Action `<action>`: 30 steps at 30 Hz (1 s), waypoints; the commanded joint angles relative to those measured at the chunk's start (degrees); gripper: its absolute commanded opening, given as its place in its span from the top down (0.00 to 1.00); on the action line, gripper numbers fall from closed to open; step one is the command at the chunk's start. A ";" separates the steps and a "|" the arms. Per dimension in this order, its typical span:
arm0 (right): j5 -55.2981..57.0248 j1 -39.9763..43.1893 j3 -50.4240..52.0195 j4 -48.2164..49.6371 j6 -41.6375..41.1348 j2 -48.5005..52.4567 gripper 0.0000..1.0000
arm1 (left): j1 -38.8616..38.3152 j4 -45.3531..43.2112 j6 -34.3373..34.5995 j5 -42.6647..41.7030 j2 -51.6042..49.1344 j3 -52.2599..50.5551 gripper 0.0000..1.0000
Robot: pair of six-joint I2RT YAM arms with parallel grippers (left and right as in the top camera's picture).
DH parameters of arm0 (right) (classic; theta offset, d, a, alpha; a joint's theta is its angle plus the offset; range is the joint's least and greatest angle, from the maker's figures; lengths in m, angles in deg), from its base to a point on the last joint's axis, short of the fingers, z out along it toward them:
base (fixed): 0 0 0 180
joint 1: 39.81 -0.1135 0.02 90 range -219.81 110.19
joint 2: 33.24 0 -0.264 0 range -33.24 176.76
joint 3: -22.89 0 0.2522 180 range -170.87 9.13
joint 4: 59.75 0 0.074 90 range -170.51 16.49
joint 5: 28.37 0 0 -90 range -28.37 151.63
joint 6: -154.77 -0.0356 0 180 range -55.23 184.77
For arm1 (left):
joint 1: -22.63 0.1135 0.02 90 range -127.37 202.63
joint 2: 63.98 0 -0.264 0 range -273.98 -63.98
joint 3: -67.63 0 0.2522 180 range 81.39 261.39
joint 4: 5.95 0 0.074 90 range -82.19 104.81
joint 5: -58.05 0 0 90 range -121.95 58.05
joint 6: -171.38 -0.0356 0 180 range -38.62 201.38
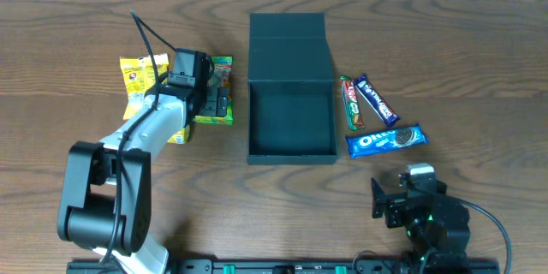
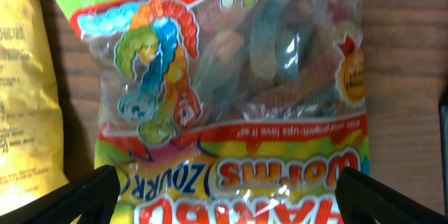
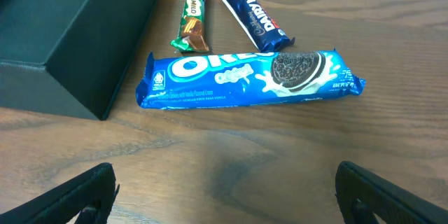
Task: Pack container
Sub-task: 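Reach the left gripper to the Haribo gummy bag and grasp it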
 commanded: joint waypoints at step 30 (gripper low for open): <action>0.28 -0.22 0.13 2.67 -20.06 -0.33 0.01 | -0.11 8.35 4.17 0.50 -3.52 10.54 0.95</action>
